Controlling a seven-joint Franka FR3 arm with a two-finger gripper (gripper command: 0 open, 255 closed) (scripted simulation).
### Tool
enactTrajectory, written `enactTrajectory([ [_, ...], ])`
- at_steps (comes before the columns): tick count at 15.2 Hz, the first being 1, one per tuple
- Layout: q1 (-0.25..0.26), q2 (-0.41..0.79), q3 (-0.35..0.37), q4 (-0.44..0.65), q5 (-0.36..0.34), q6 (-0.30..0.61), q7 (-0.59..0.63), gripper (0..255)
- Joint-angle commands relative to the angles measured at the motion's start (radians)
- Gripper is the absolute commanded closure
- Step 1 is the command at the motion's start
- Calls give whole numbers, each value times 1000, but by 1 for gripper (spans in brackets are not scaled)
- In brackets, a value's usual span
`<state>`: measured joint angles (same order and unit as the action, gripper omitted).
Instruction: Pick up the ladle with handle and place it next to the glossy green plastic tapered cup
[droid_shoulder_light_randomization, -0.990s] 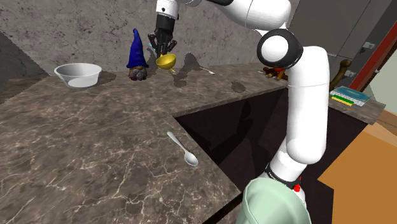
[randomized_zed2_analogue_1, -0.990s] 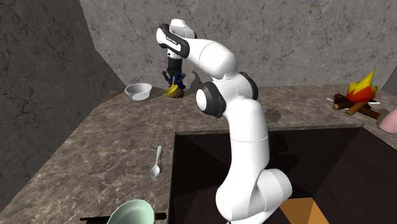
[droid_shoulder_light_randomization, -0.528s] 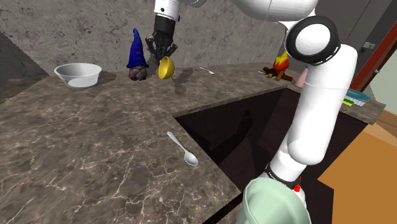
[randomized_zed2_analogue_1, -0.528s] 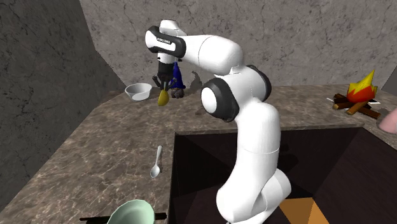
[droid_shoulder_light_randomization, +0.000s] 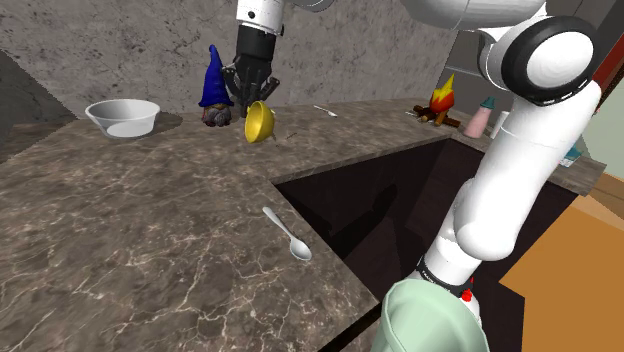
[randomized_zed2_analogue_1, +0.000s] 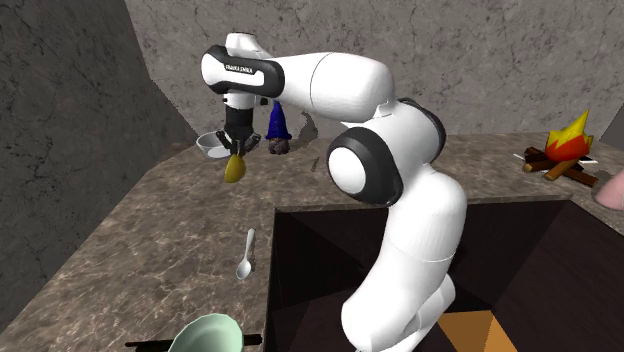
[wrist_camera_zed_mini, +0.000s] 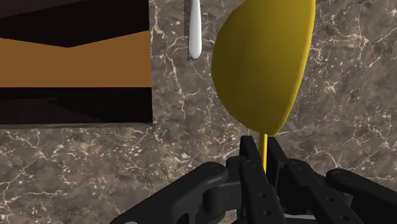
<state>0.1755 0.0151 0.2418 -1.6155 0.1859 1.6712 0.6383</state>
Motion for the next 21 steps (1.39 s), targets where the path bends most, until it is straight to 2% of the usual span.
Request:
enactTrajectory([
  [1, 18, -35, 17, -47, 7, 20, 33, 255],
  [11, 115, -160, 130, -187, 43, 79, 228, 255],
  [21, 212, -185, 272, -208, 51, 124, 460, 255],
])
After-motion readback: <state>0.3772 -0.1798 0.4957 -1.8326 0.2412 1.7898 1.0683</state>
